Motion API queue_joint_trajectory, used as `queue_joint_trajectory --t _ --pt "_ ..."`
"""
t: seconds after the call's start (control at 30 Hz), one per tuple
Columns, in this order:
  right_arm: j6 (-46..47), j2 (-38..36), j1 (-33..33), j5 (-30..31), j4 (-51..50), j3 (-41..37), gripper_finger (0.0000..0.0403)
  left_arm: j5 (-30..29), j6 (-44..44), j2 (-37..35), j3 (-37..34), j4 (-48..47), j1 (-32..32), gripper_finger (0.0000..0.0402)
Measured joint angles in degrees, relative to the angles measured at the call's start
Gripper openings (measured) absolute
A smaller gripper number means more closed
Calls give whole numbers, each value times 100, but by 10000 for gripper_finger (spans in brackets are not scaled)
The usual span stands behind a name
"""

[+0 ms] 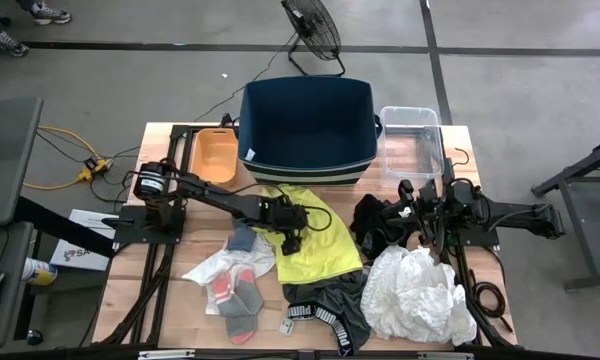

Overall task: Pick & Place Cloths
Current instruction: Put the yellow shirt into the laundry organizer

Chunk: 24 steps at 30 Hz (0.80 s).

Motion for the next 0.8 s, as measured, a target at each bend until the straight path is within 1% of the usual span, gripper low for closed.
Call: queue_joint_trajectory --t 0.2,0.33,0.43,0.5,0.6,0.8 --pt "1 0 2 -1 -4 0 149 -326 35 138 0 117 -73 337" --pt "2 0 0 0 -7 0 149 -335 32 305 -2 120 -94 336" --pt "2 0 2 -2 -8 0 149 -366 22 400 -1 114 -103 323" --pt "2 0 1 -3 -7 0 149 -376 -9 440 2 139 -137 301" --pt "1 0 0 2 -7 0 149 -405 -9 440 0 114 -139 252" --pt "2 0 1 4 -7 -1 149 -410 -4 438 -4 77 -121 125"
